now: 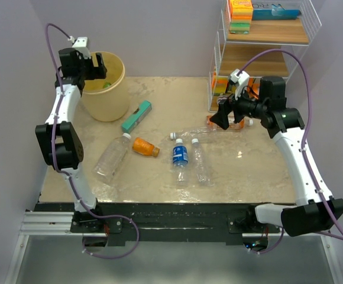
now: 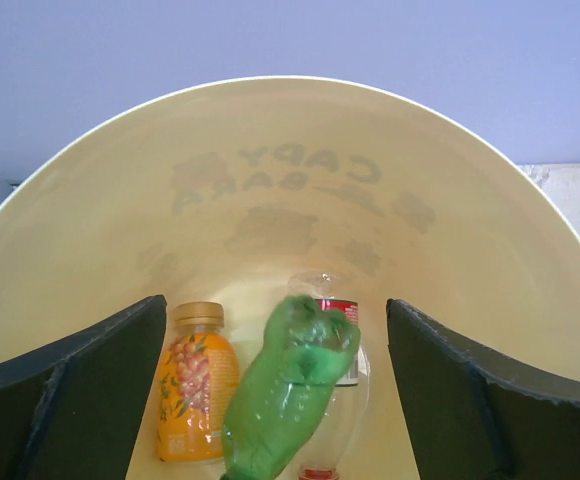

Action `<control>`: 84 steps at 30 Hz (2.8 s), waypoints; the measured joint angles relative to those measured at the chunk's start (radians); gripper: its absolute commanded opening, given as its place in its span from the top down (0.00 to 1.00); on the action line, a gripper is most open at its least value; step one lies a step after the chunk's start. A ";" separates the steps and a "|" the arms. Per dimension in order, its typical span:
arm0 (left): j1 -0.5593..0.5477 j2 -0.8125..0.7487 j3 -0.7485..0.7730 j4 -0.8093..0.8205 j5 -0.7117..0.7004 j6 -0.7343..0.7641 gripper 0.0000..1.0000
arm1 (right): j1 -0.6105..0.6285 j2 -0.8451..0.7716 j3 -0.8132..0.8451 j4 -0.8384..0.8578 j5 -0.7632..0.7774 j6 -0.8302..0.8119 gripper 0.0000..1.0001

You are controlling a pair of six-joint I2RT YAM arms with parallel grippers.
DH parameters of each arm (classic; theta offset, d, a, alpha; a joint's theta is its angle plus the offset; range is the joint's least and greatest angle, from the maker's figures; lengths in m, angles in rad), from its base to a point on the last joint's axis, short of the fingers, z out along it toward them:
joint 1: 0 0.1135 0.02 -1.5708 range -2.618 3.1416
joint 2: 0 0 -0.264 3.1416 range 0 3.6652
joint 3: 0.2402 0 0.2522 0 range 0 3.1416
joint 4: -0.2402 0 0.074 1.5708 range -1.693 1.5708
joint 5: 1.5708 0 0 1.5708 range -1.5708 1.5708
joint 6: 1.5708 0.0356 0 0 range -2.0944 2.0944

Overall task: Put the plastic bottles in the bin
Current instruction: Place the plastic bottle in the trash bin, then pick up the plastic bottle at the center of the board.

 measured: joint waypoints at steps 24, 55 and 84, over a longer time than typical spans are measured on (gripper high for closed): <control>0.000 -0.314 0.029 -0.253 0.080 0.158 0.01 | 0.000 -0.026 -0.046 -0.005 0.026 -0.040 0.01; -0.303 -0.606 -0.194 -0.766 0.365 0.734 0.01 | 0.000 -0.087 -0.187 0.013 0.071 -0.068 0.01; -0.578 -0.366 -0.446 -0.712 0.093 1.126 0.01 | -0.024 -0.115 -0.328 0.099 0.138 -0.094 0.01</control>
